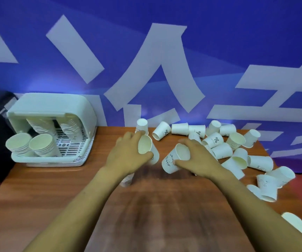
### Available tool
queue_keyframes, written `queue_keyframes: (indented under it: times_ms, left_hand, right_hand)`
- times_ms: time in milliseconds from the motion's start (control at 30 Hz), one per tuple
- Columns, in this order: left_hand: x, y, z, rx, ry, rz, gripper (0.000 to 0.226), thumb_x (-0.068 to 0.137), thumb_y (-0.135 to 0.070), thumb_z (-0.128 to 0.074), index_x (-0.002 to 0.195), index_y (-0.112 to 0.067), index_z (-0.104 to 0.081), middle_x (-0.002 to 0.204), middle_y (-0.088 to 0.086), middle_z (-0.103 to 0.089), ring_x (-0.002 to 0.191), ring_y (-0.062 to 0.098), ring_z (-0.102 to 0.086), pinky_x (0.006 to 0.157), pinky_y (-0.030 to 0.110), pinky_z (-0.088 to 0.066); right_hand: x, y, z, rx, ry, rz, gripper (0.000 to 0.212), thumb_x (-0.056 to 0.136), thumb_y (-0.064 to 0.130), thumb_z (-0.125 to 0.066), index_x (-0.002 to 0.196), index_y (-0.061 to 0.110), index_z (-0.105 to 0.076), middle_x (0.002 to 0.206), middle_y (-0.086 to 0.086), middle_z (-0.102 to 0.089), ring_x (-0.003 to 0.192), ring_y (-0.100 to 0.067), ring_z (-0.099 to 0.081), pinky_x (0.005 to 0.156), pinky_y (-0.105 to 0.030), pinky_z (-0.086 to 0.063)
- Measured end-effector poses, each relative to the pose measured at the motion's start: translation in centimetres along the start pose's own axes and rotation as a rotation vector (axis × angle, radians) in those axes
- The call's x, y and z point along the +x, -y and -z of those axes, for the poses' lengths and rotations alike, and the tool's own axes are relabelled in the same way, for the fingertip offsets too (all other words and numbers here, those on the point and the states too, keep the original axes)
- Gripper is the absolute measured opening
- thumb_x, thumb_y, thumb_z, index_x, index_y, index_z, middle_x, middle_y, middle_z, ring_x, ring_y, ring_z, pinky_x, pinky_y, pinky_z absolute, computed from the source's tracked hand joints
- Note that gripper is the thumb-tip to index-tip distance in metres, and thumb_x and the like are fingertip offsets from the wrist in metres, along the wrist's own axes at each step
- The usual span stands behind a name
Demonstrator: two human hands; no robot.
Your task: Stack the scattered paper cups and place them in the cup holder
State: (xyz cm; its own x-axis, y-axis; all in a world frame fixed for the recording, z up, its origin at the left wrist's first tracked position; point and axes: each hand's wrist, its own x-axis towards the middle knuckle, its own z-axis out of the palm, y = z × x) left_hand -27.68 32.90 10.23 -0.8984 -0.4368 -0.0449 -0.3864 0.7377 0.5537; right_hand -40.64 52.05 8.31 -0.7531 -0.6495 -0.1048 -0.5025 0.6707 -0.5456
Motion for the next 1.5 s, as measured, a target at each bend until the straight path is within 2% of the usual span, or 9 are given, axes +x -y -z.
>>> queue_keyframes:
  times_ms: [167, 300, 500, 600, 767, 900, 1167, 1367, 1500]
  left_hand:
    - [-1.0, 3.5, 3.5, -0.002, -0.046, -0.005, 0.066, 0.077, -0.041, -0.062, 0.138, -0.035, -0.038, 0.135, -0.002, -0.047, 0.12, 0.027, -0.042, 0.094, 0.035, -0.038]
    - [-1.4, 4.5, 4.9, -0.033, -0.084, -0.018, 0.068, 0.076, -0.041, -0.06, 0.139, -0.033, -0.037, 0.134, -0.001, -0.05, 0.122, 0.029, -0.043, 0.096, 0.038, -0.04]
    - [-2.2, 7.2, 6.5, -0.122, -0.148, 0.084, 0.072, 0.063, -0.052, -0.052, 0.132, -0.033, -0.045, 0.128, -0.004, -0.057, 0.116, 0.024, -0.053, 0.094, 0.041, -0.047]
    - [-2.8, 9.1, 7.9, -0.105, -0.17, 0.121, 0.062, 0.066, -0.044, -0.056, 0.126, -0.032, -0.049, 0.123, -0.002, -0.059, 0.112, 0.024, -0.054, 0.089, 0.036, -0.046]
    - [-2.7, 12.4, 9.7, -0.102, -0.163, 0.132, 0.063, 0.066, -0.043, -0.059, 0.127, -0.032, -0.048, 0.123, -0.004, -0.059, 0.114, 0.025, -0.053, 0.091, 0.041, -0.047]
    - [-1.7, 15.6, 11.3, -0.085, -0.139, 0.102, 0.06, 0.075, -0.037, -0.065, 0.132, -0.032, -0.045, 0.129, -0.005, -0.055, 0.118, 0.025, -0.05, 0.091, 0.039, -0.046]
    - [-1.7, 27.0, 18.1, -0.045, -0.105, 0.097, 0.062, 0.079, -0.039, -0.063, 0.137, -0.034, -0.04, 0.133, -0.005, -0.052, 0.118, 0.025, -0.047, 0.09, 0.037, -0.045]
    - [-1.6, 33.3, 22.8, 0.01, -0.108, 0.134, 0.058, 0.08, -0.036, -0.062, 0.134, -0.033, -0.042, 0.13, -0.001, -0.052, 0.116, 0.029, -0.047, 0.09, 0.044, -0.047]
    - [-1.0, 35.3, 23.9, 0.033, -0.127, 0.135, 0.064, 0.081, -0.035, -0.062, 0.14, -0.033, -0.037, 0.136, -0.002, -0.048, 0.122, 0.029, -0.042, 0.091, 0.041, -0.045]
  right_hand:
    - [-0.1, 4.5, -1.5, -0.11, -0.05, 0.023, 0.067, 0.073, 0.044, -0.073, 0.132, 0.03, -0.044, 0.127, 0.006, -0.049, 0.116, -0.015, -0.046, 0.086, -0.023, -0.03]
    - [0.5, 6.8, -1.8, -0.116, -0.08, 0.017, 0.066, 0.073, 0.049, -0.071, 0.131, 0.031, -0.045, 0.128, 0.004, -0.05, 0.118, -0.021, -0.045, 0.092, -0.031, -0.038]
    - [1.6, 9.6, -2.6, -0.089, -0.177, 0.067, 0.063, 0.071, 0.061, -0.068, 0.125, 0.033, -0.051, 0.118, 0.005, -0.051, 0.114, -0.021, -0.043, 0.082, -0.028, -0.033]
    - [2.3, 10.6, -3.5, -0.034, -0.173, 0.08, 0.068, 0.074, 0.062, -0.066, 0.131, 0.03, -0.049, 0.127, 0.005, -0.049, 0.121, -0.021, -0.04, 0.089, -0.028, -0.033]
    - [3.1, 13.6, -4.8, -0.084, -0.143, 0.105, 0.068, 0.076, 0.059, -0.066, 0.135, 0.031, -0.044, 0.128, 0.004, -0.046, 0.121, -0.022, -0.038, 0.094, -0.034, -0.036]
    - [4.7, 17.1, -5.4, -0.097, -0.182, 0.1, 0.07, 0.079, 0.054, -0.065, 0.14, 0.031, -0.039, 0.135, 0.002, -0.043, 0.126, -0.023, -0.032, 0.104, -0.036, -0.03]
    - [8.2, 28.2, -14.1, -0.023, -0.123, 0.092, 0.074, 0.08, 0.04, -0.069, 0.144, 0.029, -0.032, 0.139, 0.0, -0.041, 0.13, -0.023, -0.032, 0.105, -0.029, -0.027]
    - [10.1, 34.0, -20.0, -0.009, -0.061, 0.078, 0.072, 0.079, 0.057, -0.065, 0.14, 0.032, -0.038, 0.14, 0.004, -0.043, 0.128, -0.02, -0.041, 0.104, -0.036, -0.038]
    - [11.3, 36.0, -21.5, 0.021, -0.046, 0.078, 0.071, 0.08, 0.056, -0.065, 0.14, 0.031, -0.037, 0.142, 0.004, -0.04, 0.129, -0.018, -0.041, 0.102, -0.035, -0.039]
